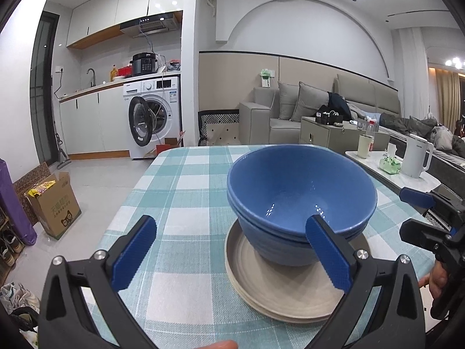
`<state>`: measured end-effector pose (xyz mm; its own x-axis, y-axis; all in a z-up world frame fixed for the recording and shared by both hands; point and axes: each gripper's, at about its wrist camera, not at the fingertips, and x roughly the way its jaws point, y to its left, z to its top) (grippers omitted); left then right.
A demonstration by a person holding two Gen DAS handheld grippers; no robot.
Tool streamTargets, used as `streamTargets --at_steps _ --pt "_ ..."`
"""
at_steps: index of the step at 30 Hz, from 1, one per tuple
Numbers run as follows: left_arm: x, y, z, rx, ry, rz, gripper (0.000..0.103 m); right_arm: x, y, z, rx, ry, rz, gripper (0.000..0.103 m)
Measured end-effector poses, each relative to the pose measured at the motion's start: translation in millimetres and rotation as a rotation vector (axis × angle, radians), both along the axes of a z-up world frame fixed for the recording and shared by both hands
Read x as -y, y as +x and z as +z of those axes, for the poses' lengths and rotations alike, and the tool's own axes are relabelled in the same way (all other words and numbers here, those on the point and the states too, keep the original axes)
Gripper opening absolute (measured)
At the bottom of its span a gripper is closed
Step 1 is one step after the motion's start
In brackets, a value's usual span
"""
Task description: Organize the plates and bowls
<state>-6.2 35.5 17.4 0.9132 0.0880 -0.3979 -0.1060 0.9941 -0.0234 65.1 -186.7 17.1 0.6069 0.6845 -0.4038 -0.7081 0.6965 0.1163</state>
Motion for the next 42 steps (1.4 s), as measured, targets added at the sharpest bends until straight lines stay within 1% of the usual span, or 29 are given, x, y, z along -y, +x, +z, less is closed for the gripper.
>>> streamTargets --at_steps 6,12,18,23,42 --pt "-5 -11 -4 -0.008 -0.005 0.02 0.103 2 -2 -6 -0.01 0.002 -0.003 0.102" --pt "-9 -20 -10 -0.015 -0.012 0.035 0.103 4 -8 -8 0.007 -0.003 -0.002 0.102" --pt "-6 -26 -22 -0.04 -0.015 0.03 0.103 7 -16 -8 0.022 0.012 0.005 0.102" --pt "-3 -28 -29 -0.056 0.005 0.03 0.103 6 -20 -8 0.036 0.003 0.015 0.102" --pt "-3 -29 -30 -0.059 0.002 0.029 0.103 10 -27 -12 0.033 0.005 0.019 0.102"
